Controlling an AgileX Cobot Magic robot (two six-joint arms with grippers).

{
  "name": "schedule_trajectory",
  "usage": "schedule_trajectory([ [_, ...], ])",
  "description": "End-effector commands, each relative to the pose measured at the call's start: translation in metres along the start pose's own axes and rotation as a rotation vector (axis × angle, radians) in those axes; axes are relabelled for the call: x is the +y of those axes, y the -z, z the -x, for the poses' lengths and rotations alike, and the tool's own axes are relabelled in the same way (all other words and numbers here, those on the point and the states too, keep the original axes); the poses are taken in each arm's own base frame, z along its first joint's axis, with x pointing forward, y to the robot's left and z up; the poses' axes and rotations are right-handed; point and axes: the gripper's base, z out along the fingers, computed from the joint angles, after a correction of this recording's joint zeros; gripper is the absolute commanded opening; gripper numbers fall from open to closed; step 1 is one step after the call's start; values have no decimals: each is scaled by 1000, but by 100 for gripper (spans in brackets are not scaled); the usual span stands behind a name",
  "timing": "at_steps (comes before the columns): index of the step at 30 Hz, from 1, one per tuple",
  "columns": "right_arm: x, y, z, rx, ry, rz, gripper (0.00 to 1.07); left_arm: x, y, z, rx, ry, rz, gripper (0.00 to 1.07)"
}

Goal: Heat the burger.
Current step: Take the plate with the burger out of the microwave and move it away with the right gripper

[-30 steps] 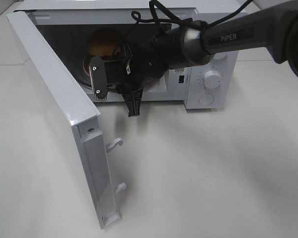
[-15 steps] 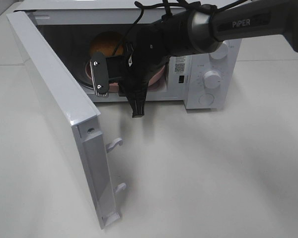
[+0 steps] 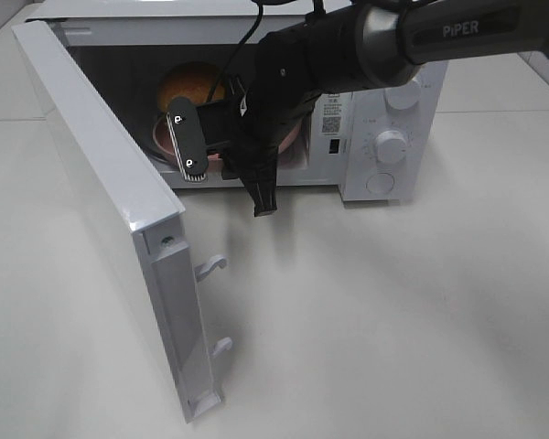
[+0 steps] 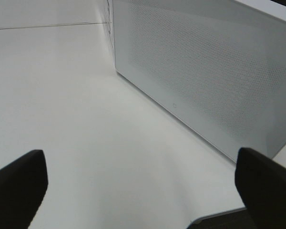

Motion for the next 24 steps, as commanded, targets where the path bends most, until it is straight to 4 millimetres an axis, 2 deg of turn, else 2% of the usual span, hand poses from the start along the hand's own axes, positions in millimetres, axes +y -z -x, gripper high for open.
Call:
schedule_trajectory([
  [1, -4, 20, 2, -28, 66, -87, 0, 0, 0, 0, -7, 4, 5, 100],
  [24, 37, 63, -10, -71, 122, -209, 0, 0, 0, 0, -7, 4, 5, 100],
])
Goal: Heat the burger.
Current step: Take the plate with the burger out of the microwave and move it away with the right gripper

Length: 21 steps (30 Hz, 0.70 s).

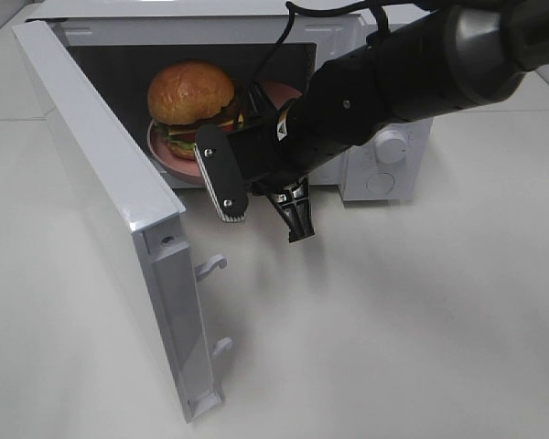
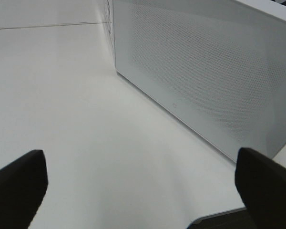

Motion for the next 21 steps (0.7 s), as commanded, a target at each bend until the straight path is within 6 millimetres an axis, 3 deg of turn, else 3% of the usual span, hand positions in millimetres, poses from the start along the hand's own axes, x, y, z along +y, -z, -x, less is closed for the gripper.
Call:
schedule_trajectory([
  [1, -12, 15, -1, -17, -8, -103, 0, 0, 0, 0, -7, 4, 5, 100],
  [21, 35, 57, -8, -31, -59, -107, 0, 0, 0, 0, -7, 4, 5, 100],
])
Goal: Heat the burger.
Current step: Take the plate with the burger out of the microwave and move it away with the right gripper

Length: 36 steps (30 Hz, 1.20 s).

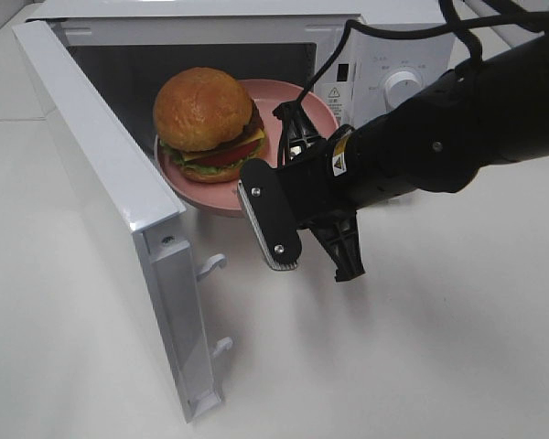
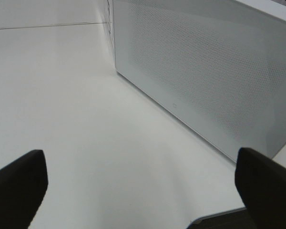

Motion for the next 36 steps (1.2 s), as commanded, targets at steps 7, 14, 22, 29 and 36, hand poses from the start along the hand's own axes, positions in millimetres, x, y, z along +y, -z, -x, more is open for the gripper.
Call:
schedule_trajectory([
  [7, -1, 26, -3, -19, -86, -96, 0, 0, 0, 0, -7, 4, 5, 100],
  [14, 10, 47, -4, -23, -133, -108, 0, 0, 0, 0, -7, 4, 5, 100],
  [22, 23, 67, -6, -26, -141, -121, 0, 0, 0, 0, -7, 4, 5, 100],
  [29, 50, 94, -10, -27, -170, -125, 0, 0, 0, 0, -7, 4, 5, 100],
  [36, 69, 109, -13, -17, -176, -99, 0, 0, 0, 0, -7, 4, 5, 100],
])
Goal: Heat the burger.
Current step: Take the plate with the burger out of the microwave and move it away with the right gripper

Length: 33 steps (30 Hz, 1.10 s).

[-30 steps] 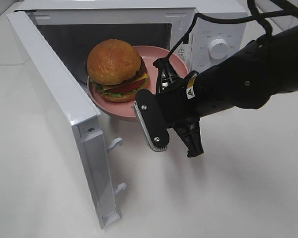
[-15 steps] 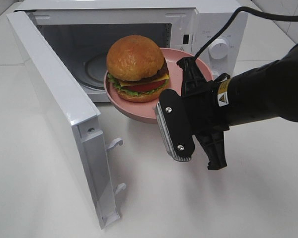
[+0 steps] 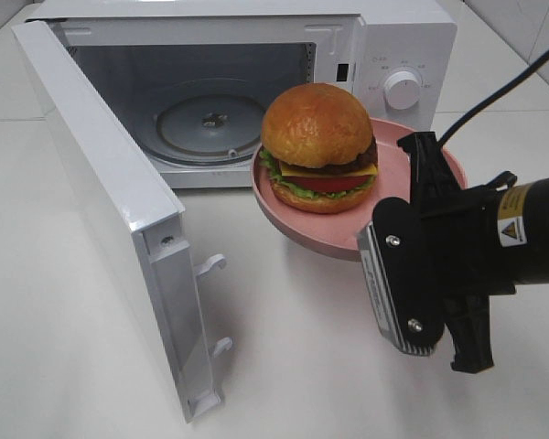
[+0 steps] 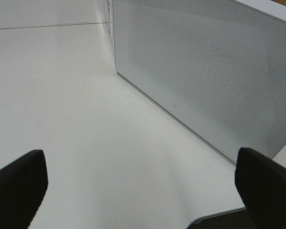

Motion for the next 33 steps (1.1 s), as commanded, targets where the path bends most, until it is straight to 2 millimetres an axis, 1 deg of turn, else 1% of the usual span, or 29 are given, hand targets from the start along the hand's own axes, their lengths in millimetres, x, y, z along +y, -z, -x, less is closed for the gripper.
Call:
schedule_trajectory([
  [1, 2, 16, -2, -25, -20, -79, 0, 0, 0, 0, -7, 4, 5, 100],
  [4, 5, 18, -3, -25, -26, -79, 0, 0, 0, 0, -7, 4, 5, 100],
  [6, 12, 27, -6, -19, -50, -71, 0, 0, 0, 0, -7, 4, 5, 100],
  [8, 14, 31, -6, -17, -50, -71, 0, 0, 0, 0, -7, 4, 5, 100],
  [14, 16, 38, -7, -12, -80, -67, 0, 0, 0, 0, -7, 4, 5, 100],
  [16, 16, 43, -8, -10, -126, -70, 0, 0, 0, 0, -7, 4, 5, 100],
  [22, 19, 48, -11, 18, -175, -54, 0, 0, 0, 0, -7, 4, 5, 100],
  [25, 22, 51, -15, 67, -199, -24, 0, 0, 0, 0, -7, 4, 5, 100],
  [27, 26, 51, -21, 137, -244, 8, 0, 0, 0, 0, -7, 4, 5, 100],
  [28, 26, 51, -21, 137, -244, 8, 0, 0, 0, 0, -7, 4, 5, 100],
  [29, 28, 52, -26, 187, -283, 14, 0, 0, 0, 0, -7, 4, 5, 100],
  [31, 28, 52, -28, 211, -291, 11, 0, 0, 0, 0, -7, 4, 5, 100],
  [32, 28, 53, -31, 250, -343, -2, 0, 0, 0, 0, -7, 4, 5, 100],
  [33, 28, 53, -31, 250, -343, -2, 0, 0, 0, 0, -7, 4, 5, 100],
])
